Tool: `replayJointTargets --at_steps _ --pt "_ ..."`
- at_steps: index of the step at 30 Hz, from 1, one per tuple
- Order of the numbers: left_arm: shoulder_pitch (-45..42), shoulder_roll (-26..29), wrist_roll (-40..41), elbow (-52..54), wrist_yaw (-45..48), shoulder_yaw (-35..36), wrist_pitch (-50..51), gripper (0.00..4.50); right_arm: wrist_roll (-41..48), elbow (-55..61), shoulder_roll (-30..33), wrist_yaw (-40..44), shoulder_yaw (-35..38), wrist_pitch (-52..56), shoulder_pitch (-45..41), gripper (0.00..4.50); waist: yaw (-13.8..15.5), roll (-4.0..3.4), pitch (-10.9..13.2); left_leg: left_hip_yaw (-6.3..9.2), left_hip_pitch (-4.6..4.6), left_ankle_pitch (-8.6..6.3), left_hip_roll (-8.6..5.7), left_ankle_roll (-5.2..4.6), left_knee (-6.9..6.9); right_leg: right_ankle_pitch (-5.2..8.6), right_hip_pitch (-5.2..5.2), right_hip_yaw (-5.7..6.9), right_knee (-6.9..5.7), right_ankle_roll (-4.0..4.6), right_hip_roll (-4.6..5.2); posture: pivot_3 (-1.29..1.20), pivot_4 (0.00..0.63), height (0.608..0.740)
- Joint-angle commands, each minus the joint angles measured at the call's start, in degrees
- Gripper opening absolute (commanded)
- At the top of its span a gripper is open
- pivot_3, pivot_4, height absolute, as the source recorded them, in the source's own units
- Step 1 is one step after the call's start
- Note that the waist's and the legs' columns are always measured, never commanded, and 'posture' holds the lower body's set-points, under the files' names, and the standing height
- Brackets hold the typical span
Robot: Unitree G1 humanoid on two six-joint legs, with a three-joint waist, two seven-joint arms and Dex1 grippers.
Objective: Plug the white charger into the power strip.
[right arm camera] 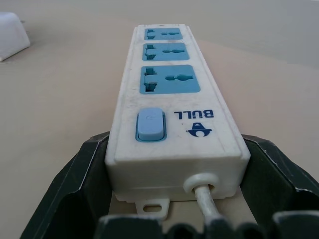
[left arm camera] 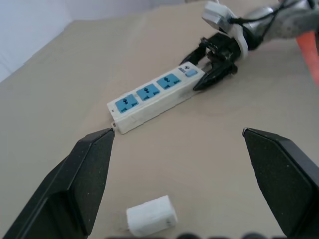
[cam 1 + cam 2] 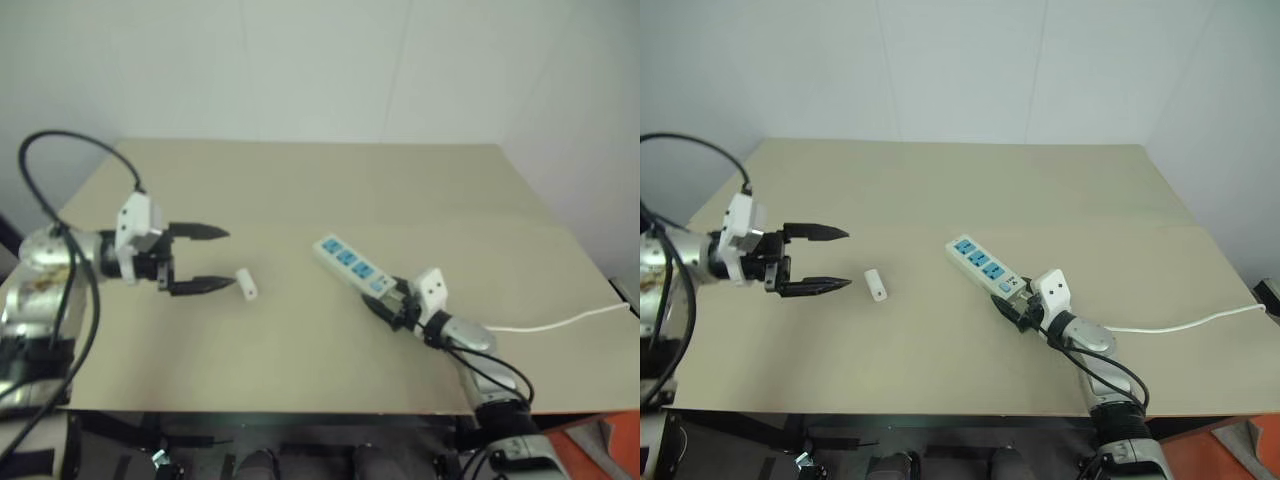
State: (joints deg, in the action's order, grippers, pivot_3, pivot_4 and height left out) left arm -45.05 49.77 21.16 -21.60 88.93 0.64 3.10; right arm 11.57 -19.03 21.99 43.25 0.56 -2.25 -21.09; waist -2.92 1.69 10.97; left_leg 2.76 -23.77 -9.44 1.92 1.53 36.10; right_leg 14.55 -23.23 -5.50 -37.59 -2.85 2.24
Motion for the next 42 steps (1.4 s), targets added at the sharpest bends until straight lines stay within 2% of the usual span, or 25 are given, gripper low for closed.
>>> replayJointTargets --at_steps 1,7,12,18,25,28,35,39,42 --pt "-8.2 0.8 -4.3 -9.0 3.6 -7.3 -10.1 4.50 3.4 0.0 5.0 7.0 3.3 -1.6 0.9 3.43 0.1 0.00 0.0 -0.04 0.01 0.00 0.00 0.00 -0.01 -0.01 0.00 -0.04 0.07 -0.02 0.00 0.00 0.150 0.740" --pt "-30.0 -2.8 -10.4 -29.3 3.6 -28.5 -29.8 4.50 8.3 3.3 13.4 21.0 4.0 -1.4 4.7 3.43 0.5 0.05 0.0 0.03 -0.22 0.00 0.00 0.00 0.03 0.00 -0.07 0.02 0.15 -0.05 -0.01 0.00 0.150 0.740" --pt "-41.8 -7.9 -12.5 -41.0 3.6 -42.4 -42.8 4.50 10.6 5.8 17.3 28.1 3.5 1.5 6.0 3.43 -0.3 0.02 0.0 -0.05 -0.37 -0.01 -0.02 -0.01 0.12 -0.12 -0.07 -0.11 0.40 -0.28 0.01 0.00 0.150 0.740" --pt "-49.5 -12.1 -11.8 -46.4 3.6 -58.5 -50.4 4.50 9.7 6.7 18.2 29.4 2.6 2.2 6.5 3.43 -0.6 0.06 0.1 -0.01 -0.50 -0.01 -0.03 -0.01 0.20 -0.14 -0.13 -0.10 0.40 -0.32 0.01 0.00 0.150 0.740" --pt "-50.9 -13.4 -10.3 -47.1 3.6 -74.2 -61.5 4.50 8.7 7.3 17.1 27.9 1.8 2.2 6.6 3.43 -0.9 0.07 0.2 -0.01 -0.51 -0.01 -0.03 -0.02 0.22 -0.15 -0.15 -0.13 0.38 -0.32 0.02 0.00 0.150 0.740" --pt "-50.7 -13.1 -6.6 -45.6 3.6 -78.3 -61.7 4.50 8.3 7.4 16.7 27.4 1.5 2.1 6.7 3.43 -0.8 0.07 0.2 -0.01 -0.52 -0.01 -0.03 -0.02 0.28 -0.16 -0.14 -0.15 0.36 -0.33 0.02 0.00 0.150 0.740" --pt "-49.4 -12.5 -3.6 -44.8 3.6 -84.7 -64.4 4.50 7.2 7.4 15.5 25.8 0.4 1.6 6.9 3.43 -0.9 0.07 0.2 0.00 -0.53 -0.01 -0.03 -0.02 0.31 -0.17 -0.14 -0.15 0.35 -0.33 0.02 0.00 0.150 0.740" --pt "-48.0 -14.8 -10.0 -48.6 3.6 -83.0 -68.1 4.50 6.6 7.4 14.8 24.9 -0.1 1.6 6.7 3.43 -0.8 0.07 0.2 0.01 -0.52 -0.01 -0.04 -0.03 0.33 -0.17 -0.13 -0.15 0.33 -0.33 0.02 0.00 0.150 0.740" --pt "-46.7 -15.7 -11.5 -49.6 3.6 -81.6 -67.9 4.50 6.2 7.6 14.3 24.4 -0.5 1.7 6.9 3.43 -0.7 0.07 0.2 0.01 -0.52 -0.01 -0.03 -0.03 0.37 -0.17 -0.11 -0.14 0.33 -0.32 0.02 0.00 0.150 0.740"
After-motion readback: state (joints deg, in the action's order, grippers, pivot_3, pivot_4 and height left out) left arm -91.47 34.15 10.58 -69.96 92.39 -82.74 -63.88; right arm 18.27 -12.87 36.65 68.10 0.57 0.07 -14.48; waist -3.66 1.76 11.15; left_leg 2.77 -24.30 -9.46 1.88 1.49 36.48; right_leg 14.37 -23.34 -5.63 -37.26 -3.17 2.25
